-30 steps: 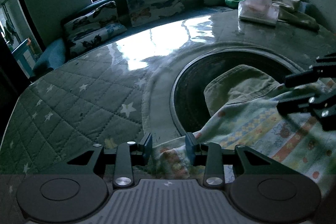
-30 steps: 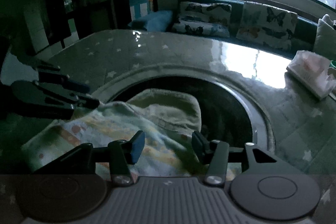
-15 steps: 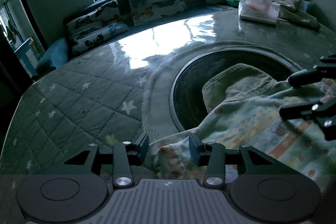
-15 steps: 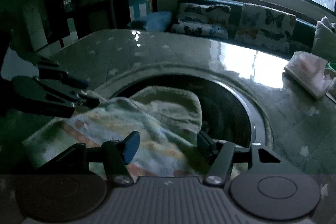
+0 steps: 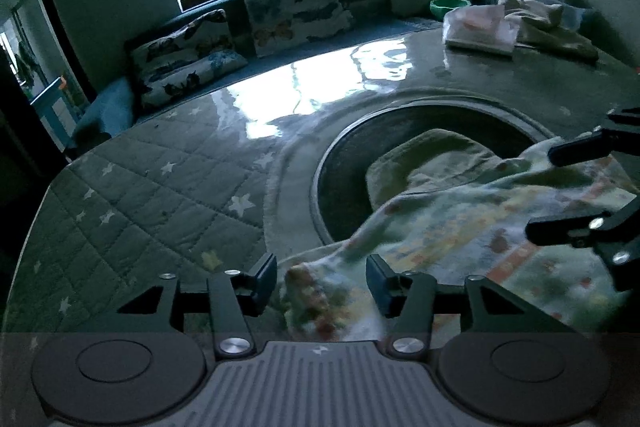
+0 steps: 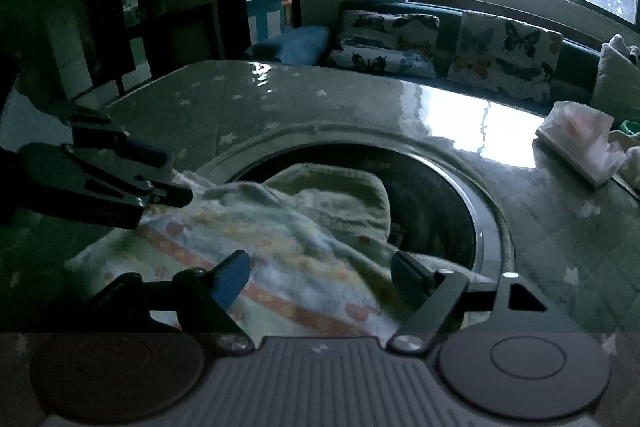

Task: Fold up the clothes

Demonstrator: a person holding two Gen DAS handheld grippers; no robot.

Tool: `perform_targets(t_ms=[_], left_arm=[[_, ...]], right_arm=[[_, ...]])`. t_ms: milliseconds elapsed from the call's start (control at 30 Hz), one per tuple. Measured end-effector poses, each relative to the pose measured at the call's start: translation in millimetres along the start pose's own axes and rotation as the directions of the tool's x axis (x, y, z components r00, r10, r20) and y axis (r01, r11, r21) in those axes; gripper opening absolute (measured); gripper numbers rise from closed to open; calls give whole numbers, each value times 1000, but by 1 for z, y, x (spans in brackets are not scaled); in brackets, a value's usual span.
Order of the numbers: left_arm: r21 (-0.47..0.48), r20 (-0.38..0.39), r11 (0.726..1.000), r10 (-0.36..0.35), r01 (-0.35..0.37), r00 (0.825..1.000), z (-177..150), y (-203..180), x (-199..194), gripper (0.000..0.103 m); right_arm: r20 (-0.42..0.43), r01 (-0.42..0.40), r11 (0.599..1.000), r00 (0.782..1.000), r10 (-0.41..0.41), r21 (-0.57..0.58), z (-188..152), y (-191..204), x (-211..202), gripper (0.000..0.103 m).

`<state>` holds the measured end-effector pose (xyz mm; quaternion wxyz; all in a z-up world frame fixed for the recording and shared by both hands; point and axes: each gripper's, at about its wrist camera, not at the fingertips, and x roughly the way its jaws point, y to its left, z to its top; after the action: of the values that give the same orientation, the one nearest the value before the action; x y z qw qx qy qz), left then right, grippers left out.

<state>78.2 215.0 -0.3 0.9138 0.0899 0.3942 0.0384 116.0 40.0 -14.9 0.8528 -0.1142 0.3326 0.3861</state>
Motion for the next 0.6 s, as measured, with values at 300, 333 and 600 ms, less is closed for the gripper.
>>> perform_targets(t_ms=[300,333,600], left_arm=[[-28,11,999,-26,26,1000,-14,-17,-26,54],[-32,14,999,-30,31,999,-15,-19,-29,54],[-39,28,997,-60,61,998,-27,-39,-37,54]], right_arm=[[-2,-6,1000,1000,6,11,-11,4,-12,80],[-2,-4,1000,1000,4,12,-12,5,-13,80],[18,13,1000,1000,-13,26,-21,3,-27,80]])
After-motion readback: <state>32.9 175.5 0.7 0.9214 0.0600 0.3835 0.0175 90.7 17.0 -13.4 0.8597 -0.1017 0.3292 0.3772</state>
